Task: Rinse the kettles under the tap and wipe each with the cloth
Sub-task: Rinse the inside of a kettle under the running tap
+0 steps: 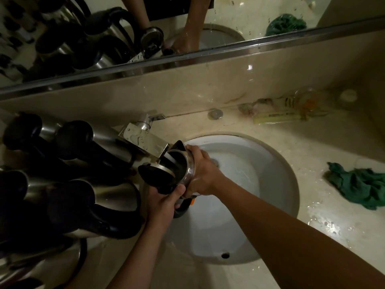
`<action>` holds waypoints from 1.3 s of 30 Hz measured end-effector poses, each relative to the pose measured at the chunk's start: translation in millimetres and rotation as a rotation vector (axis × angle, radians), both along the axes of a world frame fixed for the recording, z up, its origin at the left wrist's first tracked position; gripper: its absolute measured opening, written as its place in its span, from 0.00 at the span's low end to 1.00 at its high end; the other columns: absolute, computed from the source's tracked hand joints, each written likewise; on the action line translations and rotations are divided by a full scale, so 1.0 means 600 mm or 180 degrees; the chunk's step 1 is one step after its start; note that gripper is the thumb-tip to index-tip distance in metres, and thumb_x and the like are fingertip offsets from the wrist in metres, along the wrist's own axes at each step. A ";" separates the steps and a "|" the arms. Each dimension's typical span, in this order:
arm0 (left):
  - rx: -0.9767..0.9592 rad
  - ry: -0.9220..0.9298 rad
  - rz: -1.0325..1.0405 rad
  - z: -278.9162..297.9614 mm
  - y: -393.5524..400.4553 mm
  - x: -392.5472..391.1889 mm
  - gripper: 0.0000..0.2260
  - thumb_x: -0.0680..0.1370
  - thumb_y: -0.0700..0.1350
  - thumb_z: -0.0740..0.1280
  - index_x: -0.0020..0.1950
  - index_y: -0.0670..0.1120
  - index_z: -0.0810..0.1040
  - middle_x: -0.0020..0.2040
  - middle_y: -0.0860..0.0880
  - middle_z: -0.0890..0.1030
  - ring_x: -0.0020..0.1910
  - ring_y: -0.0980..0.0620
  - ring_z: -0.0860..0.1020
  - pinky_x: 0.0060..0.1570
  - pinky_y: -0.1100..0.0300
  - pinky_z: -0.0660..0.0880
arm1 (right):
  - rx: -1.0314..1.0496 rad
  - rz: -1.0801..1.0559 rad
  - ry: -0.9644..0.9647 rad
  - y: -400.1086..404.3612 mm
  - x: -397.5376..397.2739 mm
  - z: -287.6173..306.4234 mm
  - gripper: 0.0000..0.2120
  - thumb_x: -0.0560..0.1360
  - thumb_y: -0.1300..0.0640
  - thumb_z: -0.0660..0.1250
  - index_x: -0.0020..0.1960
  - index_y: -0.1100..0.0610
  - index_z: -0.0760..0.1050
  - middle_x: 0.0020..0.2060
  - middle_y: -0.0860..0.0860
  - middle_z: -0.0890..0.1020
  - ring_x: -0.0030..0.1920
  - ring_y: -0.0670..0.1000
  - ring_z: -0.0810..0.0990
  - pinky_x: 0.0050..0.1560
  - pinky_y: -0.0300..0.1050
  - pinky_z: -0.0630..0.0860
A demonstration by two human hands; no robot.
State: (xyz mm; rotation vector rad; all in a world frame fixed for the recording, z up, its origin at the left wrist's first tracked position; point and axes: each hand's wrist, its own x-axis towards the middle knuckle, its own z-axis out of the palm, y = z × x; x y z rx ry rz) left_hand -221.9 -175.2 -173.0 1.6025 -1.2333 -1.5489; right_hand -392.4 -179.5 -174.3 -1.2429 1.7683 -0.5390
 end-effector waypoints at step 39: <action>-0.0010 0.0217 0.0040 0.017 0.002 -0.012 0.18 0.73 0.36 0.77 0.57 0.50 0.77 0.44 0.51 0.86 0.40 0.47 0.81 0.37 0.51 0.75 | 0.0079 -0.0044 -0.0103 0.003 -0.006 0.008 0.65 0.55 0.51 0.88 0.81 0.46 0.51 0.76 0.54 0.62 0.76 0.60 0.65 0.75 0.59 0.71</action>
